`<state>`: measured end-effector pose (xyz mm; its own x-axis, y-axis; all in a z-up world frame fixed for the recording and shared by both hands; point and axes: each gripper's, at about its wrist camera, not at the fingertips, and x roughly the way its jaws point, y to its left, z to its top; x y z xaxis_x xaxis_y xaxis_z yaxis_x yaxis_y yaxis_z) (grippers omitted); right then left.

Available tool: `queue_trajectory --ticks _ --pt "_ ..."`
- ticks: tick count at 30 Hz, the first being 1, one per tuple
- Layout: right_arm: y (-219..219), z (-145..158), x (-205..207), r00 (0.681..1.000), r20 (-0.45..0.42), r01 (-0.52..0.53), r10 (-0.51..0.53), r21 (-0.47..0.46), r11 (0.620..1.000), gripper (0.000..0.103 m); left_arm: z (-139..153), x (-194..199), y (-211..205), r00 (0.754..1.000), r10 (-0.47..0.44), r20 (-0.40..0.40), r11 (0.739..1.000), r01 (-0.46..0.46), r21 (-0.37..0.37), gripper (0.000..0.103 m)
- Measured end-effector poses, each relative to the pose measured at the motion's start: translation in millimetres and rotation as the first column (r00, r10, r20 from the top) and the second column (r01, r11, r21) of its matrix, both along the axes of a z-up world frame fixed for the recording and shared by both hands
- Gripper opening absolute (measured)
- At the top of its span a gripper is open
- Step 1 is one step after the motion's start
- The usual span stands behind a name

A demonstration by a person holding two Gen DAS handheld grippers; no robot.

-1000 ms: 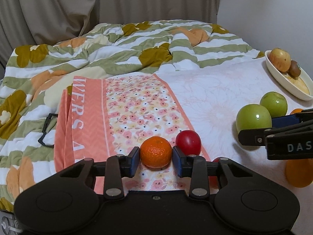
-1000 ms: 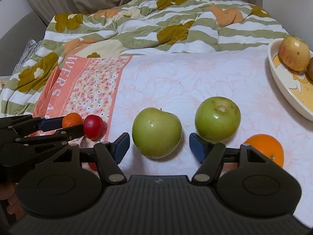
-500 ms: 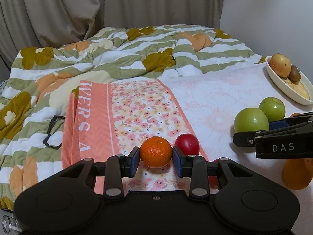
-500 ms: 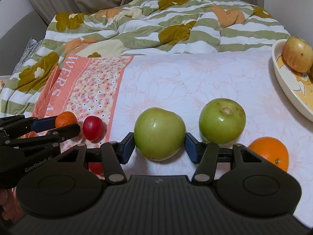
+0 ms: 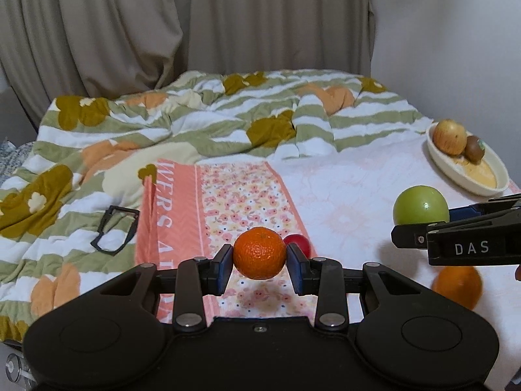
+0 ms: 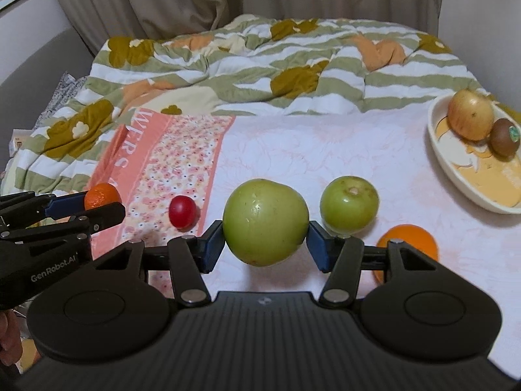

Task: Organize fruits
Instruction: 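Carry the mandarin and green apple over the bowl with both tools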

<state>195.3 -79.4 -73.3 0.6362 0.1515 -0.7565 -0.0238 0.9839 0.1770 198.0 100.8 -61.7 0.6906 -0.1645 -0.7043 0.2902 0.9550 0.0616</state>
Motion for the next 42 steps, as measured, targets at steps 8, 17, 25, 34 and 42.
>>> queue_trajectory --ticks 8,17,25,34,42 --pt "-18 36 -41 0.998 0.062 0.006 -0.005 -0.006 1.0 0.07 33 -43 -10 0.998 0.028 0.06 0.999 -0.027 -0.024 0.039" --pt "-68 73 -82 0.99 0.142 -0.014 0.014 0.003 1.0 0.07 70 -86 -52 0.988 0.067 0.14 0.998 -0.064 -0.026 0.039" --pt "-143 87 -97 0.982 0.17 -0.08 0.078 0.004 0.997 0.07 88 -106 -122 0.973 0.13 0.192 0.992 -0.129 -0.018 0.039" --pt "-238 85 -85 0.978 0.174 -0.114 0.115 -0.016 0.993 0.07 87 -94 -212 0.968 0.149 0.201 0.989 -0.144 -0.036 0.039" --pt "-303 73 -55 0.984 0.152 -0.083 0.09 -0.047 0.995 0.07 71 -58 -274 0.982 0.103 0.158 0.994 -0.098 -0.036 0.039"
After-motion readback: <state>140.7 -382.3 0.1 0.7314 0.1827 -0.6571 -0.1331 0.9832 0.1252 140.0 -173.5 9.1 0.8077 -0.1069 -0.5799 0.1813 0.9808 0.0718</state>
